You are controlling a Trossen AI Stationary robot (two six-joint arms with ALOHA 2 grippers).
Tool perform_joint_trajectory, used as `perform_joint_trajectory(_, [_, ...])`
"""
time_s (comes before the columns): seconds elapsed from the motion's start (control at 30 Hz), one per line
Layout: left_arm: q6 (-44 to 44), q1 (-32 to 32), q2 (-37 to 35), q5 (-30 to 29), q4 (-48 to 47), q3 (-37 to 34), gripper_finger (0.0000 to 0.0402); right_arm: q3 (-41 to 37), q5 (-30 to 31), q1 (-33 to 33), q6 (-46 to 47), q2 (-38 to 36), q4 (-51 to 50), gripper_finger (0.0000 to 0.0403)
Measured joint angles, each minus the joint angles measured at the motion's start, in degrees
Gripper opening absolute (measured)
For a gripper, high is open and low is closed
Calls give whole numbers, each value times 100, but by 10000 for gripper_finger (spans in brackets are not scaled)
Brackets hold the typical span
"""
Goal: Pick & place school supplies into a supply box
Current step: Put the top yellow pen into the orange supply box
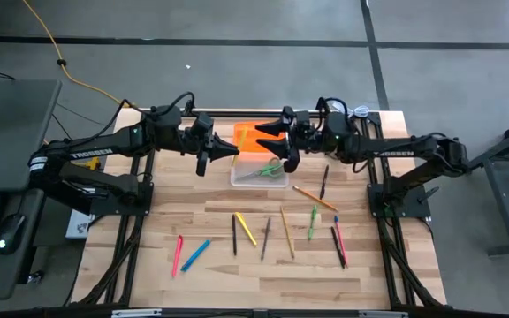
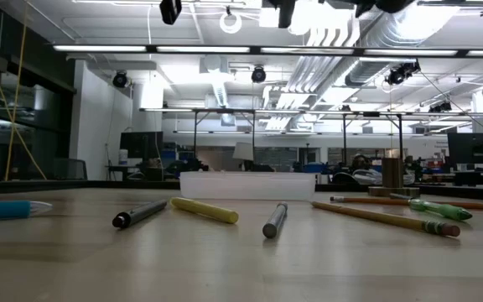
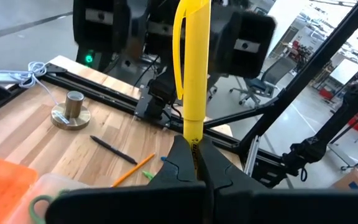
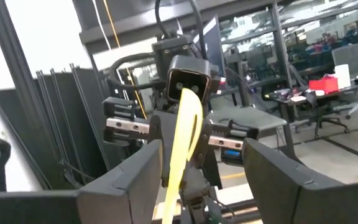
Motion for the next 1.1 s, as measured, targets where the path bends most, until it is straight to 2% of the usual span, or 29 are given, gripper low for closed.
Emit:
perform_joint_trajectory(0.17, [9,1,-14,0,-29,0,11,339,-14,-1,-226,0,-558,201])
perform_joint_trajectory(0.37, [55,1,-14,-22,37,0,11,370,-12,-1,-266,2,-790,202])
perform_joint_trajectory(0.8, [61,1,-17,-43,149,2,11,372,-206,-12,-34,495,-172,207])
perform_joint_trajectory(1.1, [46,-1,-3,-52,153,2,11,372,-206,-16,37,554,-164,207])
